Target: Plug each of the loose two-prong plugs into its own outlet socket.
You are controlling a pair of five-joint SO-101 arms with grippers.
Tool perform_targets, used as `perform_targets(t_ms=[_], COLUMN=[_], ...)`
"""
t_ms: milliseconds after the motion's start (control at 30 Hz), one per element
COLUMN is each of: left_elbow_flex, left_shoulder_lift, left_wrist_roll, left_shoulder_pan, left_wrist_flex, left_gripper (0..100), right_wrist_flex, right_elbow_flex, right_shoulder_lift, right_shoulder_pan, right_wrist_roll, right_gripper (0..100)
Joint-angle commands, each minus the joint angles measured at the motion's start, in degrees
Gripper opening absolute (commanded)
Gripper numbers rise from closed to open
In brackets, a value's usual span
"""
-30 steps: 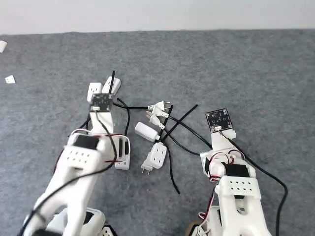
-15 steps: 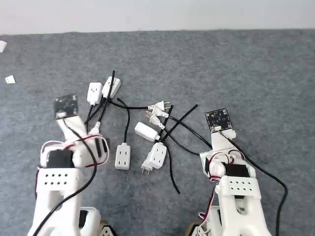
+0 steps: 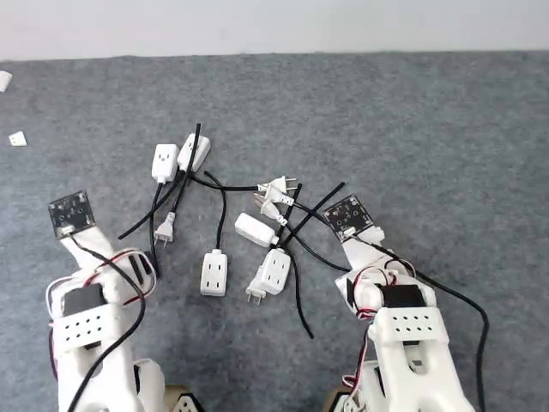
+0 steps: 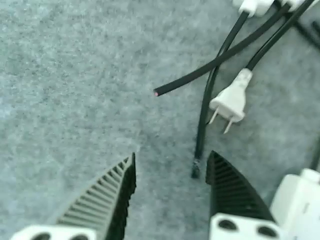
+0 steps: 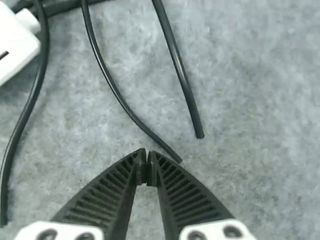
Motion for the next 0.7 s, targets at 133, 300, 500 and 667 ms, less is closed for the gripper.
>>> perform_targets(t_ms=[133, 300, 500, 667], left_elbow_flex=[0.31, 0.31, 0.4, 1.27], left_shoulder_lift=[-0.97, -0.97, -0.97, -0.97], left_wrist_roll=[-4.13, -4.13, -4.13, -4.22], left_shoulder_pan=[-0.53, -0.44, -0.44, 1.14], left_wrist_flex=[-4.13, -4.13, -4.22, -5.27], left_gripper=[22, 22, 22, 22], right_wrist_flex=[2.95, 1.98, 1.63, 2.15], right_elbow_flex=[-8.79, -15.56, -20.4, -22.77], right_shoulder_lift=[10.15, 21.49, 30.99, 33.54], right_shoulder_pan=[-3.56, -1.54, -1.71, -1.54], right_wrist_roll=[9.41, 16.97, 22.86, 25.41], right_gripper=[0.9, 0.9, 0.9, 2.7])
